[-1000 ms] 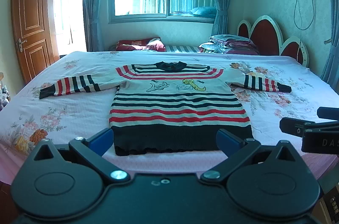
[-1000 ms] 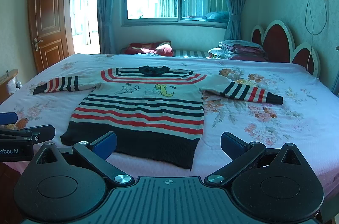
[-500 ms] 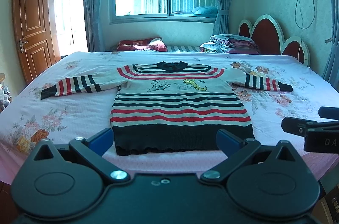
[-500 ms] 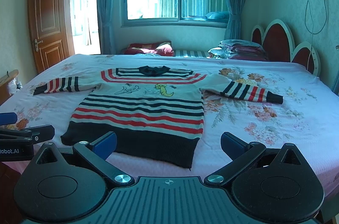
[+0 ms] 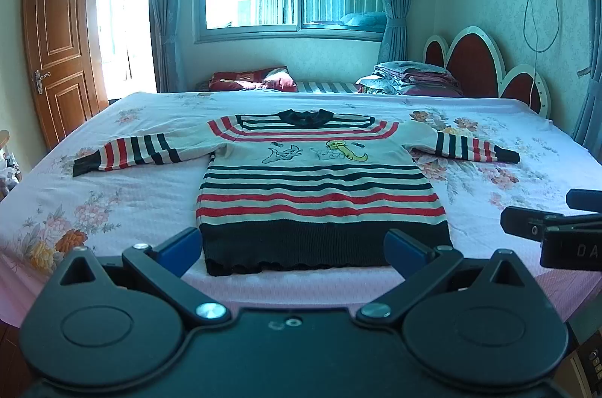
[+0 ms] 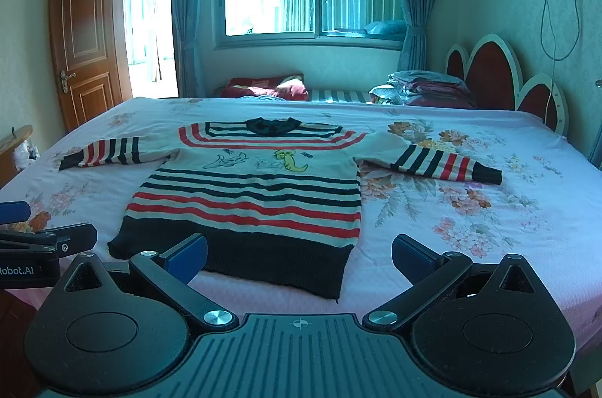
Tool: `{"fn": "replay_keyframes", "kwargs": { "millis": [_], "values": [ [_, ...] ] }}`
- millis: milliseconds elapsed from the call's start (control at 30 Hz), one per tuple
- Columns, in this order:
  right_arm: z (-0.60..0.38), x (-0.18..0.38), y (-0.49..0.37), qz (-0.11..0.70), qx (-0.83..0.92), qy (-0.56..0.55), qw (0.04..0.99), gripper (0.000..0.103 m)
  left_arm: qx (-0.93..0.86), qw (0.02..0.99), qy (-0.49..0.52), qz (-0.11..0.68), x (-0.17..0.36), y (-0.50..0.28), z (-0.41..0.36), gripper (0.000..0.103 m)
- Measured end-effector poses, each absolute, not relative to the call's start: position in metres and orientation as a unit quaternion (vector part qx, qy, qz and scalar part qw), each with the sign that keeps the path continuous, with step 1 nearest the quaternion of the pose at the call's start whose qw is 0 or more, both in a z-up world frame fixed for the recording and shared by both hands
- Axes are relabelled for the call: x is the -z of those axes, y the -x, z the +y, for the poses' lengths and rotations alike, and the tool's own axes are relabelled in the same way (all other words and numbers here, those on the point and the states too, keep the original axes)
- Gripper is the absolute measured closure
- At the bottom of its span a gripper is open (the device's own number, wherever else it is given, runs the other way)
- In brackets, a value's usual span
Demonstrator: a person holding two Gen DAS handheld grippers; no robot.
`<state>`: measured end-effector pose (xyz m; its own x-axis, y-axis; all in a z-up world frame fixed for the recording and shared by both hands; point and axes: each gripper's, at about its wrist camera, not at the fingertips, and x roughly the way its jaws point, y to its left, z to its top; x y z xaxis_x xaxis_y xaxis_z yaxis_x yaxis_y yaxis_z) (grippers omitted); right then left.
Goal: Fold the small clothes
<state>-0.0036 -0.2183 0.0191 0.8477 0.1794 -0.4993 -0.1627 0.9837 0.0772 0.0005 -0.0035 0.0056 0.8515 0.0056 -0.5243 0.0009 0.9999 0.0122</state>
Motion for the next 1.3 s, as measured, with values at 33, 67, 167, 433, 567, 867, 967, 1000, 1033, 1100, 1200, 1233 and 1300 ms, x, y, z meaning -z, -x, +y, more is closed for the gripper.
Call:
{"fn": "replay_keyframes", "kwargs": {
  "millis": [33,67,167,433,567,867,967,1000,1033,1100,1200,1233,1300],
  "values": [
    [-0.2179,-0.0192,0.0039,0.261,-0.089,-0.015,0.961,0.000,-0.001,0.962,-0.006,0.272,-0.0054,-0.0004,-0.0036,0.000],
    [-0.2183,-0.0194,0.0038,0.261,-0.089,-0.016,0.961,0.000,-0.002,0.962,-0.006,0.272,-0.0051,-0.0003,-0.0039,0.000],
    [-0.2180,-0.0193,0.0040,0.261,-0.089,-0.015,0.961,0.000,-0.002,0.962,-0.007,0.272,-0.0050,-0.0001,-0.0043,0.000],
    [-0.2174,-0.0193,0.0044,0.261,-0.089,-0.015,0.961,0.000,-0.003,0.963,-0.008,0.271,-0.0048,0.0010,-0.0045,0.000],
    [-0.2175,-0.0190,0.0043,0.261,-0.090,-0.016,0.961,0.000,-0.003,0.962,-0.007,0.272,-0.0048,0.0016,-0.0044,0.000],
    [-0.2174,-0.0175,0.0037,0.262,-0.090,-0.015,0.961,0.000,-0.003,0.962,-0.007,0.273,-0.0039,0.0019,-0.0045,0.000],
    [-0.2175,-0.0175,0.0037,0.263,-0.090,-0.015,0.961,0.000,-0.003,0.962,-0.007,0.273,-0.0038,0.0022,-0.0045,0.000],
    [-0.2177,-0.0173,0.0038,0.262,-0.090,-0.016,0.961,0.000,-0.003,0.962,-0.007,0.273,-0.0034,0.0024,-0.0047,0.000],
    [-0.2177,-0.0172,0.0035,0.263,-0.090,-0.015,0.961,0.000,-0.004,0.962,-0.007,0.274,-0.0033,0.0020,-0.0047,0.000],
    [-0.2184,-0.0169,0.0034,0.264,-0.090,-0.015,0.960,0.000,-0.003,0.962,-0.006,0.274,-0.0034,0.0024,-0.0043,0.000],
    [-0.2187,-0.0169,0.0032,0.264,-0.089,-0.015,0.960,0.000,-0.003,0.961,-0.006,0.275,-0.0010,0.0019,-0.0058,0.000],
    [-0.2189,-0.0168,0.0034,0.264,-0.089,-0.015,0.960,0.000,-0.003,0.961,-0.006,0.275,-0.0009,0.0019,-0.0055,0.000],
    [-0.2190,-0.0168,0.0034,0.264,-0.089,-0.015,0.960,0.000,-0.003,0.962,-0.006,0.275,-0.0008,0.0019,-0.0058,0.000]
  ]
}}
